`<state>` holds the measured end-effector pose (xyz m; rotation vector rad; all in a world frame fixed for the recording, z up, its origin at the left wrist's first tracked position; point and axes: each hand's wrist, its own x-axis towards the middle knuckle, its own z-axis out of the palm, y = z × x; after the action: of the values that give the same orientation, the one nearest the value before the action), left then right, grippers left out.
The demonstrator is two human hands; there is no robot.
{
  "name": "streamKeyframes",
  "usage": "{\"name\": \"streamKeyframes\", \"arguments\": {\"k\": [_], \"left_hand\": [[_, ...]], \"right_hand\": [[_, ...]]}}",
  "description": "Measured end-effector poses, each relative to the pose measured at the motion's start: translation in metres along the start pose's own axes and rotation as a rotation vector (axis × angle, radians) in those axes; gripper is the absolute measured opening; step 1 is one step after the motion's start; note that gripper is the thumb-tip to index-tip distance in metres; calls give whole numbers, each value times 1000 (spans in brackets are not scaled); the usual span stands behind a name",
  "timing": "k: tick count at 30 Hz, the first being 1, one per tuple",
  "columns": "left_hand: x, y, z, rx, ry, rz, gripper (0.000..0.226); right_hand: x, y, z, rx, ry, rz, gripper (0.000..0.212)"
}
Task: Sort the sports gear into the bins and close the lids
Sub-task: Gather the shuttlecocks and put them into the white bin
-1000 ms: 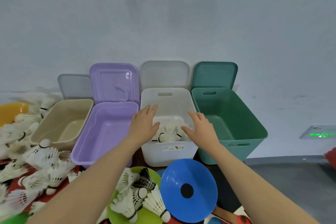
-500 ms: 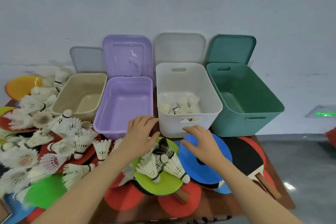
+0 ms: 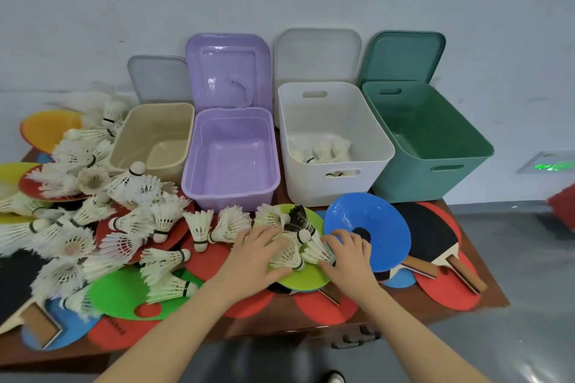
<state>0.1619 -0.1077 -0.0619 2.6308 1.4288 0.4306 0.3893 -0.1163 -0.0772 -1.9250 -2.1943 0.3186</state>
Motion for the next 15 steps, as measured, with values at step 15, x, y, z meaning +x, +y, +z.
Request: {"name": "streamKeyframes", "arguments": {"k": [15], "left_hand": [[8, -6, 14, 37, 73, 73, 48]], "right_hand": [[-18, -7, 16, 109, 209, 8, 33]]}}
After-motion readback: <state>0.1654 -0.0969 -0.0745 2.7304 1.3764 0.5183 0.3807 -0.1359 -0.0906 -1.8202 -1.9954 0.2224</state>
